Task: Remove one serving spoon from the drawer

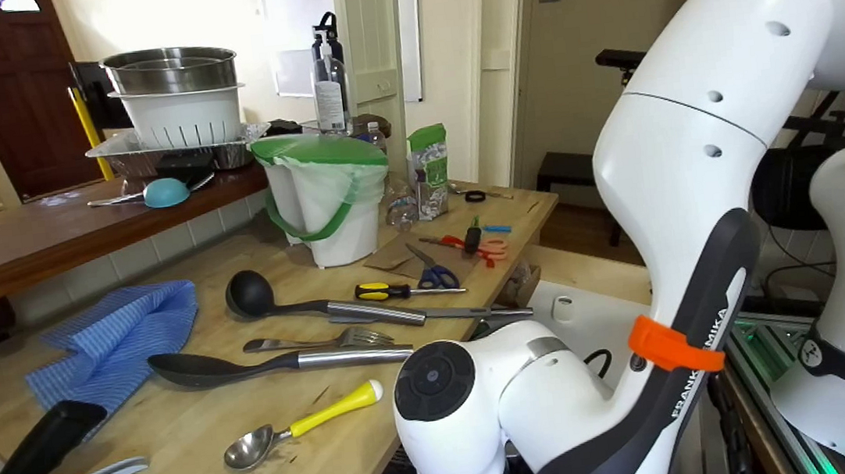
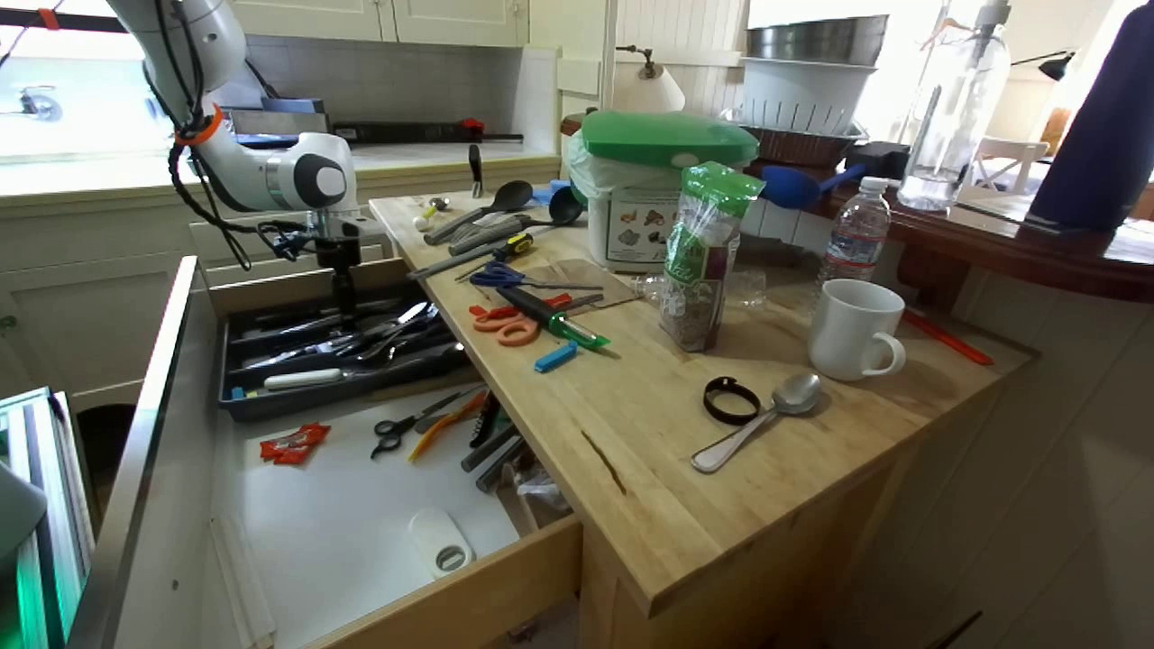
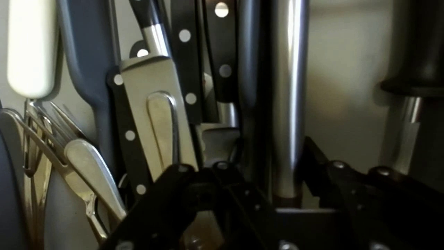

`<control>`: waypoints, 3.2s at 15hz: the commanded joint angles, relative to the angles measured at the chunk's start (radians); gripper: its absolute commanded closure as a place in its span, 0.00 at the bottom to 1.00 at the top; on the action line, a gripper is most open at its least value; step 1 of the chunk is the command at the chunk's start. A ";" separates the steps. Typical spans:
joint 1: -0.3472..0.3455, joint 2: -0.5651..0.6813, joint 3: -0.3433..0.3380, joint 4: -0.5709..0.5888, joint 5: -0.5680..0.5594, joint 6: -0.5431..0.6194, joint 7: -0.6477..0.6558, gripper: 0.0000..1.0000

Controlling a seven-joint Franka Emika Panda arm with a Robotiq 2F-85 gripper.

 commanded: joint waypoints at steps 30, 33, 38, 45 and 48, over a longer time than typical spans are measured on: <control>-0.265 -0.410 0.313 -0.399 0.778 0.159 -0.655 0.94; -0.270 -0.440 0.326 -0.386 0.798 0.151 -0.774 0.94; -0.293 -0.415 0.369 -0.337 0.944 0.147 -1.104 0.94; -0.261 -0.405 0.320 -0.264 0.800 -0.016 -1.258 0.94; -0.247 -0.440 0.273 -0.267 0.609 -0.028 -1.158 0.94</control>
